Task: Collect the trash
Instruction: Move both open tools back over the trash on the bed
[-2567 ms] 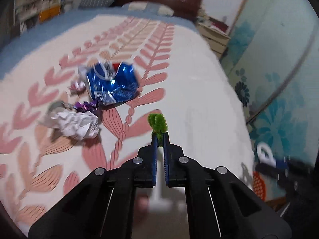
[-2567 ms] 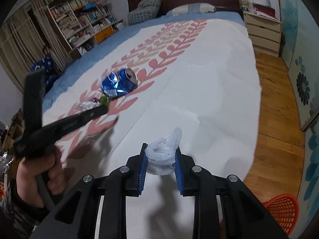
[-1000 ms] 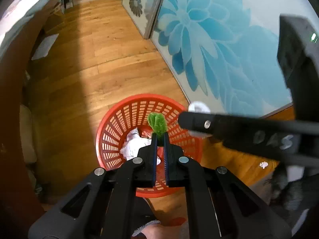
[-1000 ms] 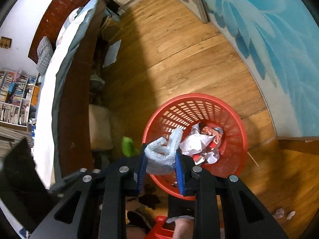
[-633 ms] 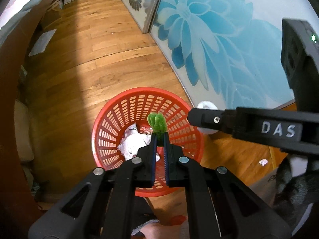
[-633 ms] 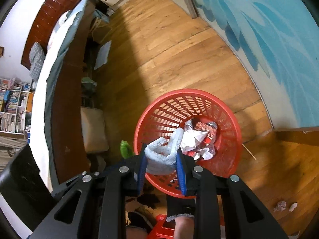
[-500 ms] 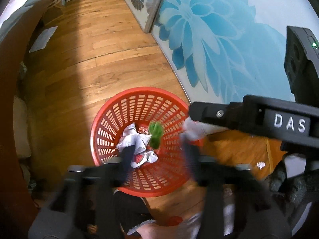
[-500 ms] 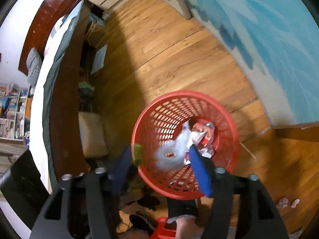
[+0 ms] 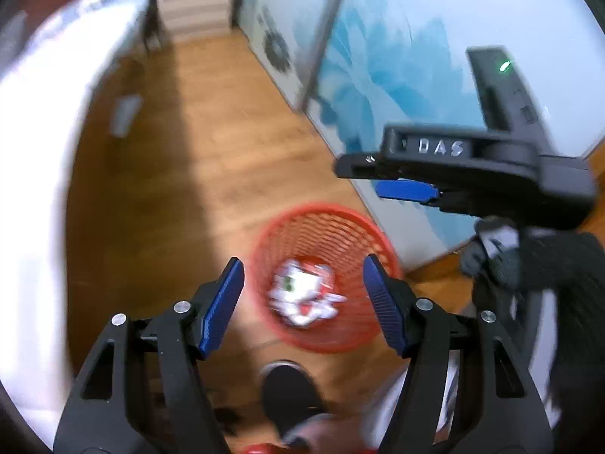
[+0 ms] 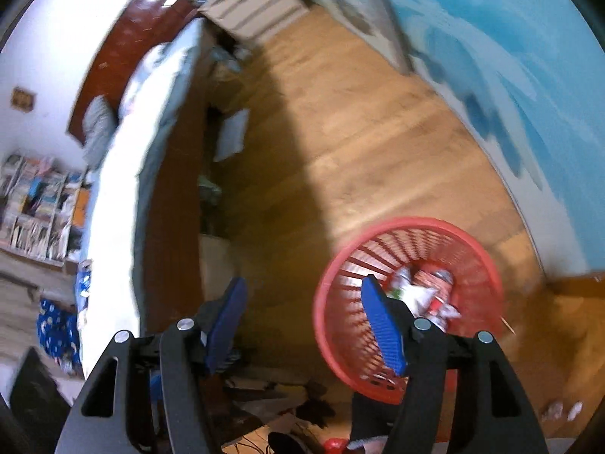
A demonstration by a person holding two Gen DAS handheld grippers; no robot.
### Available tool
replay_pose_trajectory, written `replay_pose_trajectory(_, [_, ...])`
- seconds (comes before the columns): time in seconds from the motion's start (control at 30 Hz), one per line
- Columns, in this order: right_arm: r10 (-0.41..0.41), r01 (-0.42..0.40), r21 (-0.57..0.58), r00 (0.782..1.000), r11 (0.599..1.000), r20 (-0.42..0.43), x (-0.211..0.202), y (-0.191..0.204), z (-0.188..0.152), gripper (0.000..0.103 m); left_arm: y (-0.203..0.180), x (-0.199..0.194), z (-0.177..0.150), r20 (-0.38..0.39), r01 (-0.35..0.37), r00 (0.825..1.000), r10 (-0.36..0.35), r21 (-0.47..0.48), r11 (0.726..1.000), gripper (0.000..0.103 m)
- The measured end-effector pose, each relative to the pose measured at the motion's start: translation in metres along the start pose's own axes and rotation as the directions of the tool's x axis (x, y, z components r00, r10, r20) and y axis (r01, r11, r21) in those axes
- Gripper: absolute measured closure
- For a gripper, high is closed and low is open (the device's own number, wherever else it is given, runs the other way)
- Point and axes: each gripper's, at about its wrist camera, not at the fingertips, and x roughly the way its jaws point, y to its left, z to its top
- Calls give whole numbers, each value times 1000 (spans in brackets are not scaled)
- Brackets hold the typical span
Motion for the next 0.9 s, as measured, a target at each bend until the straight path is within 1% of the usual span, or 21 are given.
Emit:
replay_pose_trajectory(0.03, [7, -6, -40, 1000, 999, 13, -3, 16, -3, 39, 10, -17, -2, 22, -23, 1000, 23, -2, 1000, 37])
replay_pose_trajectory(0.07, [12, -9, -88, 1000, 996, 26, -7, 34, -7, 39, 30, -44, -7, 59, -62, 996, 63, -17, 998, 37])
replay_pose_trajectory(0.1, [21, -16, -139, 999, 990, 37, -11, 53, -13, 39, 42, -61, -11, 83, -88, 992, 91, -33, 996, 37])
replay_pose_trajectory(0.13, [33, -24, -182, 998, 983, 45, -15, 70, -20, 39, 63, -86, -20, 115, -131, 984, 137, -63, 989, 35])
replay_pose_trajectory(0.17, [41, -29, -213, 998, 977, 52, -18, 82, -26, 38, 78, -102, -27, 135, -164, 975, 175, -90, 982, 32])
replay_pose_trajectory(0.23, [62, -42, -269, 996, 962, 67, -24, 110, -40, 38, 118, -143, -58, 181, -240, 945, 271, -176, 955, 31])
replay_pose_trajectory(0.27, [78, -53, -300, 994, 953, 72, -26, 126, -49, 38, 132, -154, -70, 188, -258, 936, 298, -209, 943, 31])
replay_pose_trajectory(0.3, [90, -61, -326, 993, 943, 75, -28, 139, -56, 38, 154, -171, -94, 191, -292, 918, 348, -270, 918, 31])
replay_pose_trajectory(0.37, [118, -73, -402, 989, 913, 87, -30, 173, -76, 38, 182, -191, -124, 188, -321, 895, 404, -359, 877, 31])
replay_pose_trajectory(0.4, [129, -79, -429, 988, 900, 88, -30, 186, -84, 38, 189, -199, -132, 187, -339, 881, 435, -390, 856, 31])
replay_pose_trajectory(0.43, [145, -90, -460, 986, 883, 85, -29, 202, -94, 38, 196, -212, -141, 204, -352, 858, 471, -436, 829, 31])
replay_pose_trajectory(0.47, [165, -108, -494, 984, 863, 73, -27, 219, -106, 38, 202, -224, -147, 236, -311, 856, 460, -475, 823, 31])
replay_pose_trajectory(0.5, [182, -126, -524, 982, 842, 58, -23, 236, -117, 38, 205, -229, -150, 253, -283, 858, 447, -493, 823, 31])
replay_pose_trajectory(0.57, [207, -158, -571, 978, 806, 20, -12, 264, -133, 37, 207, -233, -151, 268, -269, 851, 451, -514, 814, 31])
replay_pose_trajectory(0.6, [215, -175, -586, 977, 791, -2, -5, 277, -141, 37, 210, -232, -153, 276, -256, 852, 444, -521, 814, 31])
replay_pose_trajectory(0.67, [217, -210, -621, 974, 756, -65, 17, 314, -157, 37, 217, -234, -162, 280, -229, 860, 427, -537, 812, 31])
replay_pose_trajectory(0.7, [220, -223, -633, 972, 741, -84, 26, 331, -162, 37, 222, -232, -163, 280, -214, 862, 422, -554, 805, 31])
replay_pose_trajectory(0.77, [254, -283, -654, 957, 701, -143, 49, 377, -169, 37, 228, -235, -163, 285, -193, 861, 421, -582, 790, 31])
replay_pose_trajectory(0.83, [262, -307, -683, 949, 662, -173, 72, 419, -173, 37, 229, -246, -172, 298, -201, 845, 443, -591, 781, 31])
replay_pose_trajectory(0.87, [261, -320, -701, 945, 637, -195, 88, 446, -175, 37, 228, -249, -173, 305, -201, 840, 449, -593, 780, 31])
replay_pose_trajectory(0.9, [261, -337, -707, 940, 622, -218, 101, 463, -174, 37, 227, -254, -176, 319, -193, 834, 450, -596, 779, 31])
